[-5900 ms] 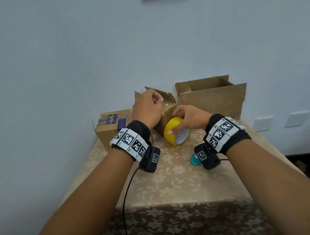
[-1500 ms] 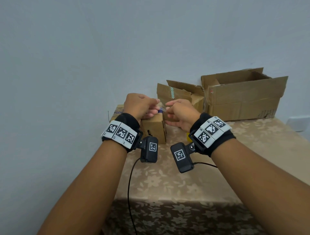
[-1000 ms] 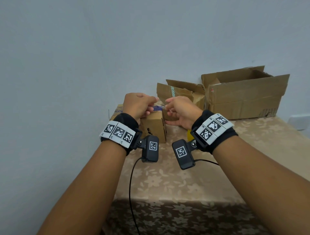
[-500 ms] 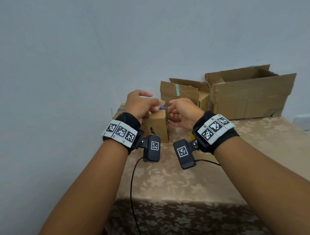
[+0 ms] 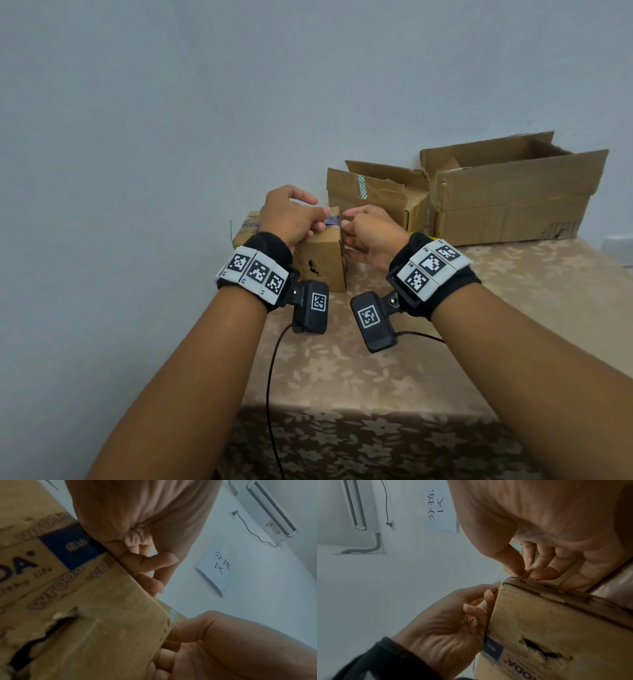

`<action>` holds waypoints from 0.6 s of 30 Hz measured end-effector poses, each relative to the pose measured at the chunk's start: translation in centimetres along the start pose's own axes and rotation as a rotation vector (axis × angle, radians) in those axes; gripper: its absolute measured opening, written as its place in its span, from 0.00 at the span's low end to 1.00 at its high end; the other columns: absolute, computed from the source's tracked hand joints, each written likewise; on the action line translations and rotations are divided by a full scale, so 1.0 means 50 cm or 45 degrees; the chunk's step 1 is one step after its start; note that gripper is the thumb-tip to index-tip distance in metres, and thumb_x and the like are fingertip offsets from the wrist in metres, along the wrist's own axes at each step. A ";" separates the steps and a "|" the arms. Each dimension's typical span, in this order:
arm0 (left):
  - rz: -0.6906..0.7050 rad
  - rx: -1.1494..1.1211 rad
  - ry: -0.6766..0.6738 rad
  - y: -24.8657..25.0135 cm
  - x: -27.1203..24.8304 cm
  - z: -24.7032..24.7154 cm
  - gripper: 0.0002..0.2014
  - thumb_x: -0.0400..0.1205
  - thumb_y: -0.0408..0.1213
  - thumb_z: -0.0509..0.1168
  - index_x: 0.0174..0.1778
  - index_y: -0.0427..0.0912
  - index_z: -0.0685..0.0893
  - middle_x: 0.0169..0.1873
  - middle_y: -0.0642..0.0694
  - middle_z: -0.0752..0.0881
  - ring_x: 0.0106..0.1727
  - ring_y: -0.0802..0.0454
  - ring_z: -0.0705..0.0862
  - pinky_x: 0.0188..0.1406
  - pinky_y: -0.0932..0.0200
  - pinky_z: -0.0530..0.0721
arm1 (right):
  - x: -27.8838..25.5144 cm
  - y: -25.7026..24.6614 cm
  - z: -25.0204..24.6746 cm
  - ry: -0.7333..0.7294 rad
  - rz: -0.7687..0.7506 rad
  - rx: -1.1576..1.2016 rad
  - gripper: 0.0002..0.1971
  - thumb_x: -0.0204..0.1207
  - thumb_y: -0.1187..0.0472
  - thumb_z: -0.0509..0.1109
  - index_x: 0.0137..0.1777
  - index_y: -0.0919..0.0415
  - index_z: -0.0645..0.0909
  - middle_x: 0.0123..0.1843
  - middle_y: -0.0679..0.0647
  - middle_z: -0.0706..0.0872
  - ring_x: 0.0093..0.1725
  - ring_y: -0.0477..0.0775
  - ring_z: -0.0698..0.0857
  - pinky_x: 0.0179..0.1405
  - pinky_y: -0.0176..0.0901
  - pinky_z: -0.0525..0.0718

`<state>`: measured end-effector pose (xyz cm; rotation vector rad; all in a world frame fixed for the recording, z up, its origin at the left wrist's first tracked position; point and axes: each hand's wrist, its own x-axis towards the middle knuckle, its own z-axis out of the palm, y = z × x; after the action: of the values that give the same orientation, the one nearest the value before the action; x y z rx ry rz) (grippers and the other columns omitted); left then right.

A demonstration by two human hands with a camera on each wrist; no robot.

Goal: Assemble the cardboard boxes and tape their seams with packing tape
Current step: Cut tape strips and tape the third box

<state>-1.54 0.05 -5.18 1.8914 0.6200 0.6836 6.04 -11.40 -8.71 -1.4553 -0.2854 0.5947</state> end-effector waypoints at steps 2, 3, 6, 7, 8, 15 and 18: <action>0.002 0.028 0.006 -0.001 0.003 0.002 0.11 0.76 0.30 0.80 0.48 0.42 0.85 0.29 0.43 0.89 0.22 0.58 0.83 0.20 0.67 0.78 | -0.001 0.005 0.003 -0.003 -0.003 -0.020 0.13 0.88 0.68 0.58 0.52 0.49 0.76 0.45 0.56 0.81 0.44 0.53 0.79 0.49 0.51 0.84; 0.002 0.045 0.011 -0.002 0.004 0.003 0.10 0.76 0.30 0.79 0.47 0.42 0.85 0.29 0.44 0.89 0.21 0.58 0.83 0.20 0.67 0.78 | -0.004 0.007 0.004 -0.003 -0.001 -0.028 0.13 0.88 0.69 0.56 0.51 0.50 0.76 0.42 0.56 0.80 0.40 0.52 0.78 0.41 0.46 0.83; 0.014 0.119 0.011 -0.002 0.004 0.007 0.10 0.75 0.30 0.79 0.47 0.41 0.85 0.29 0.45 0.89 0.21 0.57 0.84 0.22 0.65 0.80 | -0.010 0.012 0.002 -0.013 -0.009 -0.054 0.12 0.87 0.71 0.56 0.56 0.54 0.76 0.37 0.56 0.77 0.34 0.51 0.75 0.18 0.35 0.74; 0.020 0.144 0.011 -0.003 0.006 0.007 0.11 0.74 0.31 0.80 0.48 0.41 0.85 0.30 0.45 0.90 0.22 0.56 0.84 0.25 0.63 0.81 | -0.011 0.011 0.002 -0.020 -0.014 -0.060 0.12 0.86 0.72 0.56 0.56 0.54 0.76 0.37 0.56 0.76 0.33 0.51 0.74 0.14 0.31 0.71; 0.029 0.166 0.012 -0.005 0.007 0.006 0.12 0.74 0.32 0.80 0.48 0.43 0.85 0.32 0.45 0.90 0.23 0.55 0.84 0.28 0.61 0.83 | -0.010 0.010 0.001 -0.024 -0.014 -0.063 0.12 0.86 0.72 0.57 0.54 0.54 0.77 0.36 0.56 0.76 0.33 0.51 0.74 0.13 0.30 0.70; 0.025 0.187 -0.032 -0.015 0.017 -0.003 0.15 0.77 0.29 0.77 0.52 0.50 0.83 0.31 0.46 0.85 0.24 0.53 0.80 0.37 0.53 0.83 | 0.002 0.007 0.014 0.004 0.032 -0.053 0.11 0.87 0.53 0.65 0.43 0.54 0.78 0.34 0.51 0.74 0.35 0.51 0.74 0.37 0.44 0.73; 0.015 0.175 -0.016 -0.014 0.017 -0.004 0.16 0.79 0.23 0.70 0.56 0.47 0.83 0.34 0.43 0.84 0.20 0.56 0.79 0.32 0.59 0.79 | 0.007 0.025 0.032 0.050 -0.068 -0.083 0.16 0.83 0.46 0.72 0.55 0.59 0.81 0.42 0.56 0.83 0.37 0.53 0.80 0.34 0.45 0.77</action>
<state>-1.16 1.05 -5.60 2.0260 0.6627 0.6507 5.21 -9.87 -9.80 -1.5158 -0.3141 0.5169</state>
